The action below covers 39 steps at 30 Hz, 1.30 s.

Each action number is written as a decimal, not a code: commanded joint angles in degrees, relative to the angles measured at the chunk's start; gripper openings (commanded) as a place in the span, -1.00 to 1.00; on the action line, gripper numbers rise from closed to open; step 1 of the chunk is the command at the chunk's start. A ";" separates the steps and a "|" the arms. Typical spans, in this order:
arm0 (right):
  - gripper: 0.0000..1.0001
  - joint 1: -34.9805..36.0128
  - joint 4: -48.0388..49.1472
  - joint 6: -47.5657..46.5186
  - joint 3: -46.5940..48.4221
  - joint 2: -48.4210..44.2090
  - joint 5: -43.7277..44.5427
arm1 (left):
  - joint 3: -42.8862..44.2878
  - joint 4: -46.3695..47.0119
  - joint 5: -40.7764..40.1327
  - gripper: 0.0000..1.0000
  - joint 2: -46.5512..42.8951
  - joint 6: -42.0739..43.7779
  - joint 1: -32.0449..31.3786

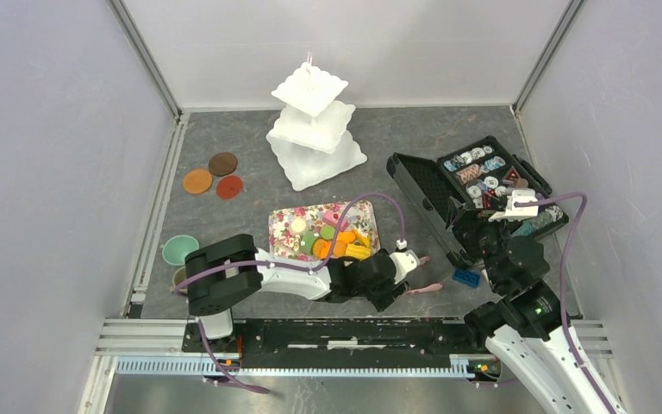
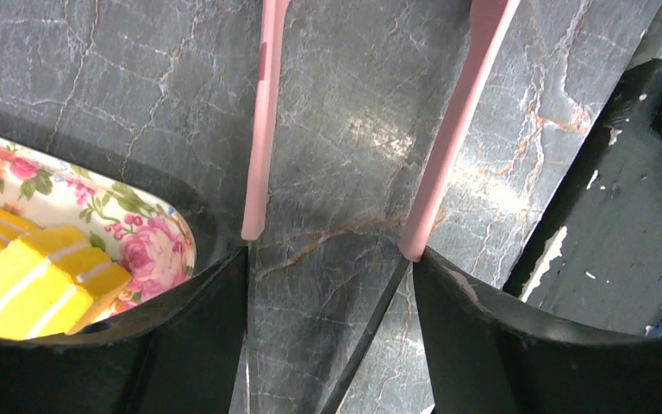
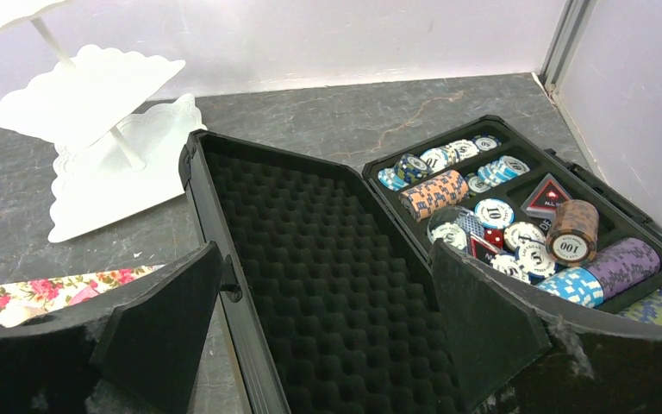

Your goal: Serve the afternoon tea

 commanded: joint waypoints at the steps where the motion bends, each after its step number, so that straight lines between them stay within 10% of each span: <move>1: 0.96 0.25 2.49 -0.44 -0.17 -0.20 0.33 | 1.19 0.23 0.05 0.40 2.70 2.04 -0.33; 24: 0.96 0.25 2.31 -0.50 -0.61 -1.59 2.32 | 5.91 -14.66 -4.13 0.06 -7.52 -4.38 -0.43; 39: 0.96 0.27 2.28 -0.46 -1.00 -1.59 2.65 | 0.21 5.91 -5.13 0.16 0.83 -2.84 -0.42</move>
